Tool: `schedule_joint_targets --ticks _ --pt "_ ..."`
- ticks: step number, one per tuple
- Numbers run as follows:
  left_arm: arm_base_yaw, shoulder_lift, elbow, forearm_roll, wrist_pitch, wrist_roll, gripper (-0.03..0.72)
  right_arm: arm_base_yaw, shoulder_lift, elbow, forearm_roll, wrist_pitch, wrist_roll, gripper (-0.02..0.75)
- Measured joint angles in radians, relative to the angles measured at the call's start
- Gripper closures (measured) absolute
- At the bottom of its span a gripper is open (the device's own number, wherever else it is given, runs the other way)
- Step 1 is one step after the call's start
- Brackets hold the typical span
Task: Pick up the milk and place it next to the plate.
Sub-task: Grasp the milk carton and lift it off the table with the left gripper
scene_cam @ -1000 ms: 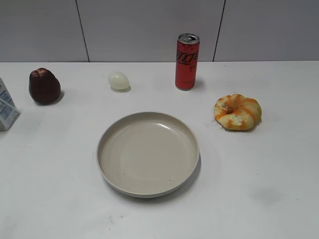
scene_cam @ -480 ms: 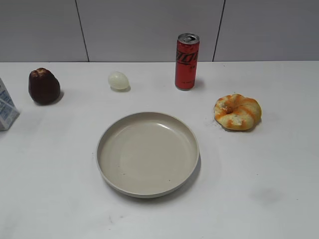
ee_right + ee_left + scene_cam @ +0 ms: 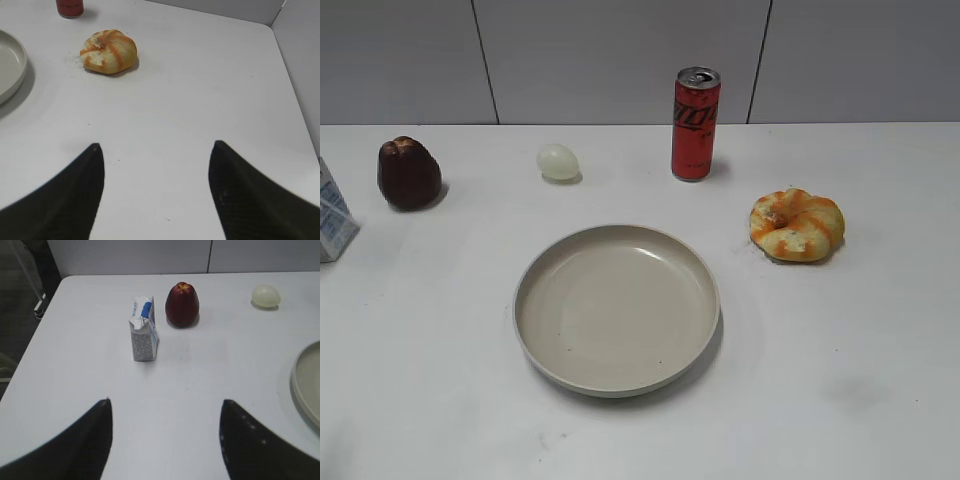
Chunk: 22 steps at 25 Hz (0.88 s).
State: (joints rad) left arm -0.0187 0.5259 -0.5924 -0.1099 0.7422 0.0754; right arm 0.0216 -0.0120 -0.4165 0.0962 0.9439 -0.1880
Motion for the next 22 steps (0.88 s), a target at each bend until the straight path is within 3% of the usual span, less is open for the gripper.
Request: schedule_joint_targets --ticks 5,14,22 --pt "0.000 0.313 -0.114 -0.002 -0.052 0.000 0.045 0.000 0.000 0.000 0.000 0.000 0.000 0.241" --pt "0.004 0.852 -0.430 0.042 -0.020 0.011 0.062 0.000 0.000 0.000 0.000 0.000 0.000 0.241" --pt "0.084 1.160 -0.703 0.020 0.098 0.114 0.075 0.000 0.000 0.000 0.000 0.000 0.000 0.241"
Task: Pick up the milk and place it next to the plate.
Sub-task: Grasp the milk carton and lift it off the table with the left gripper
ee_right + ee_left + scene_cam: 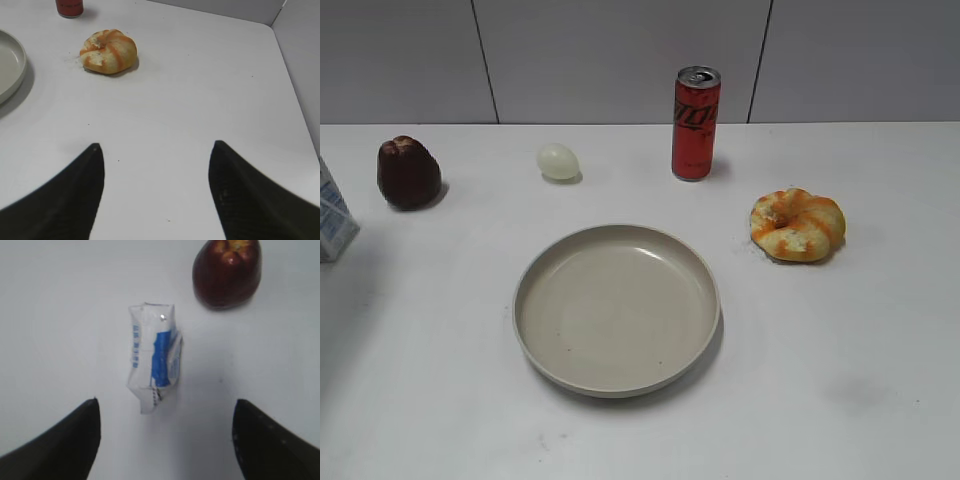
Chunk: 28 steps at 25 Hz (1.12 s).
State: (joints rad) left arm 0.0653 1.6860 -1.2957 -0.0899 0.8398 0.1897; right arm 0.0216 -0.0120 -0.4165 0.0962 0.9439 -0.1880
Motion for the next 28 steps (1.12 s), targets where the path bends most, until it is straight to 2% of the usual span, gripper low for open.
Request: schedule_joint_targets --ticks 6,16,19,24,28 --pt "0.007 0.149 -0.091 -0.036 0.055 0.079 0.093 0.000 0.000 0.000 0.000 0.000 0.000 0.241" --pt "0.010 0.301 -0.100 -0.039 -0.021 0.088 0.108 0.000 0.000 0.000 0.000 0.000 0.000 0.241" --pt "0.010 0.325 -0.100 -0.039 -0.026 0.090 0.177 0.000 0.000 0.000 0.000 0.000 0.000 0.241" --pt "0.011 0.328 -0.102 -0.034 -0.038 0.090 0.398 0.000 0.000 0.000 0.000 0.000 0.000 0.241" --pt "0.010 0.314 -0.103 -0.028 -0.039 0.092 0.412 0.000 0.000 0.000 0.000 0.000 0.000 0.241"
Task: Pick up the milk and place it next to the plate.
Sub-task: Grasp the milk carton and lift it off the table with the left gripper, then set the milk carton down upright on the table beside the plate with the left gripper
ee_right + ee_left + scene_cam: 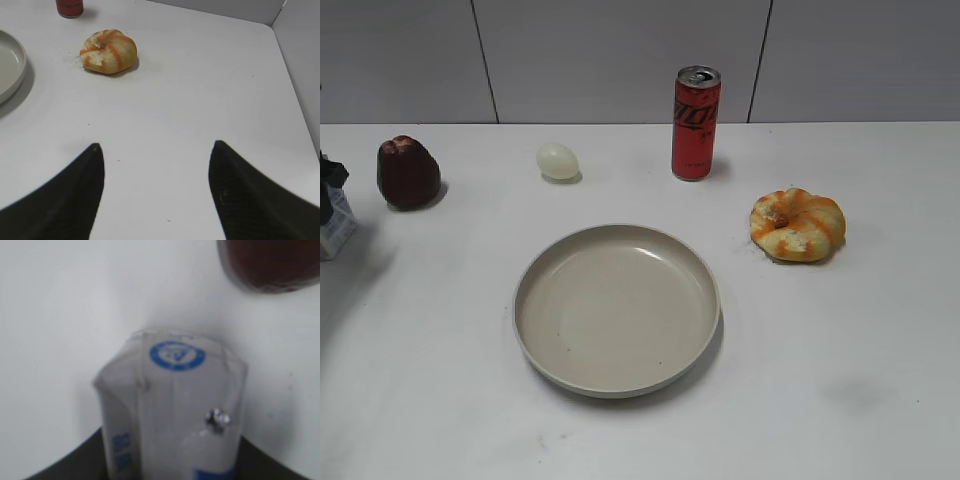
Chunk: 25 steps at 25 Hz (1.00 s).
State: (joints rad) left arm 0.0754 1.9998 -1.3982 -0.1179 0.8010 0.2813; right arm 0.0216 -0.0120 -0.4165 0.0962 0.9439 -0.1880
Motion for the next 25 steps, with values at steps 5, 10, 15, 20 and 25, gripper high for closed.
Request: schedule_joint_targets --ticks 5,10,15,20,25 --pt "-0.016 -0.103 0.003 0.012 0.013 0.001 0.410 0.000 0.000 0.000 0.000 0.000 0.000 0.241" --pt "-0.110 -0.268 0.012 0.013 0.089 0.000 0.405 0.000 0.000 0.000 0.000 0.000 0.000 0.241" --pt "-0.262 -0.400 0.178 0.006 0.060 -0.198 0.408 0.000 0.000 0.000 0.000 0.000 0.000 0.241" --pt "-0.446 -0.446 0.379 0.012 -0.078 -0.401 0.412 0.000 0.000 0.000 0.000 0.000 0.000 0.241" --pt "-0.565 -0.375 0.415 0.118 -0.116 -0.602 0.412 0.000 0.000 0.000 0.000 0.000 0.000 0.241"
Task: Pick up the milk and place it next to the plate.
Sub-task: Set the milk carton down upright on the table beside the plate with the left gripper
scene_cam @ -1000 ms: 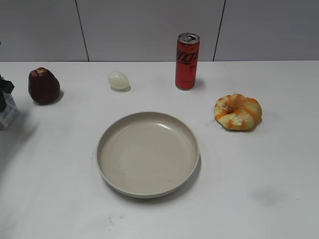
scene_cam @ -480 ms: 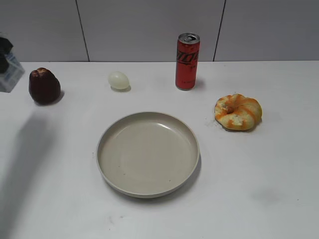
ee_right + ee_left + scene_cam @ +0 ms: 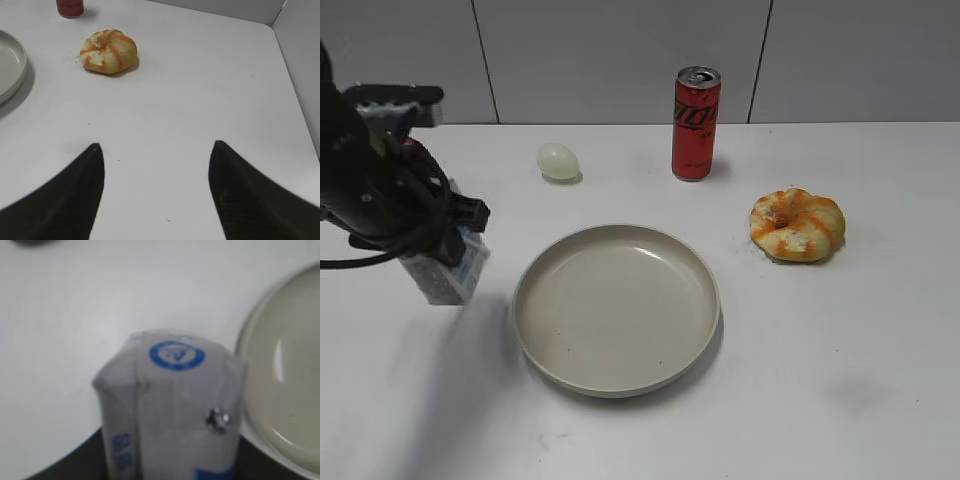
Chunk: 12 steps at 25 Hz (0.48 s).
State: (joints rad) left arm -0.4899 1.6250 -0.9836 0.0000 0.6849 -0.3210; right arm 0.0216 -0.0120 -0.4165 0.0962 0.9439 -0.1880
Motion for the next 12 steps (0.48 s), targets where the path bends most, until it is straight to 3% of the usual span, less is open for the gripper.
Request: schedule_joint_targets --ticks 4,12 --pt "-0.008 0.062 0.000 0.072 -0.018 -0.125 0.412 0.000 0.000 0.000 0.000 0.000 0.000 0.241" --pt "-0.008 0.088 0.001 0.000 -0.082 -0.148 0.404 0.000 0.000 0.000 0.000 0.000 0.000 0.241"
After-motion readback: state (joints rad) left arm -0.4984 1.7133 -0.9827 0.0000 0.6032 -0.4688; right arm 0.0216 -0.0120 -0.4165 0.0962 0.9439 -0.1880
